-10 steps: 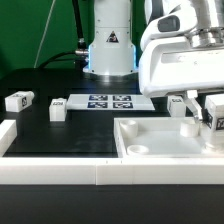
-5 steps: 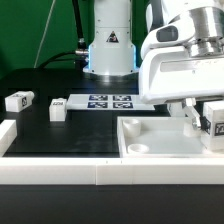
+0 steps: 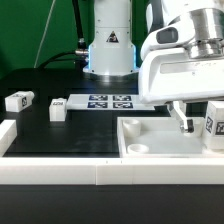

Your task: Assemble one leg

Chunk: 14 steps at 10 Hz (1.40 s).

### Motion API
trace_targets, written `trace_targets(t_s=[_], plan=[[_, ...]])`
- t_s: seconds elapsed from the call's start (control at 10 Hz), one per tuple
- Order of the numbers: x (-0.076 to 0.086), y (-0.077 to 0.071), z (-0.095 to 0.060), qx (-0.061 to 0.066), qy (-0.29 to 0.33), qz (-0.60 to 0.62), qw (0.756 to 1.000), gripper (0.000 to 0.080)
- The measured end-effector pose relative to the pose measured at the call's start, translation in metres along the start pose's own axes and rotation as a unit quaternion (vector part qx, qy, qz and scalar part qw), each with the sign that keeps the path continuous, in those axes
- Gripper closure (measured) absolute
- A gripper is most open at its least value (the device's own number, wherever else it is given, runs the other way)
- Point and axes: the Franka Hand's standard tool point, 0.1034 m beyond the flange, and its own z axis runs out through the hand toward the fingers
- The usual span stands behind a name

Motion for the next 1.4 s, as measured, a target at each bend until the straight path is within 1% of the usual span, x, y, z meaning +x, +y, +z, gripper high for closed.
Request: trace_targets(t_s=[0.4, 0.6, 0.7, 0.8, 1.0, 1.1, 1.2, 1.3, 1.4], plan=[[0.001, -0.001, -0.001, 0.001, -0.005, 0.000, 1.000, 0.0151], [0.018, -0.003, -0.020, 0.004, -0.006, -0.002, 1.000, 0.0151], [0.022, -0.002, -0.023, 0.004, -0.004, -0.003, 1.000, 0.0151], [0.018, -0.002, -0.020, 0.004, -0.011, -0.003, 1.000, 0.0151], [0.018, -0.003, -0.020, 0.006, -0.021, -0.003, 1.000, 0.0151], [0.014, -0.004, -0.018, 0.008, -0.044, -0.003, 0.999, 0.0151], [0.011, -0.003, -0.015, 0.011, -0.092, 0.000, 0.996, 0.0151], [0.015, 0.001, -0.014, 0.013, -0.128, 0.003, 0.992, 0.0151], [0.015, 0.002, -0.014, 0.017, -0.176, 0.005, 0.984, 0.0151]])
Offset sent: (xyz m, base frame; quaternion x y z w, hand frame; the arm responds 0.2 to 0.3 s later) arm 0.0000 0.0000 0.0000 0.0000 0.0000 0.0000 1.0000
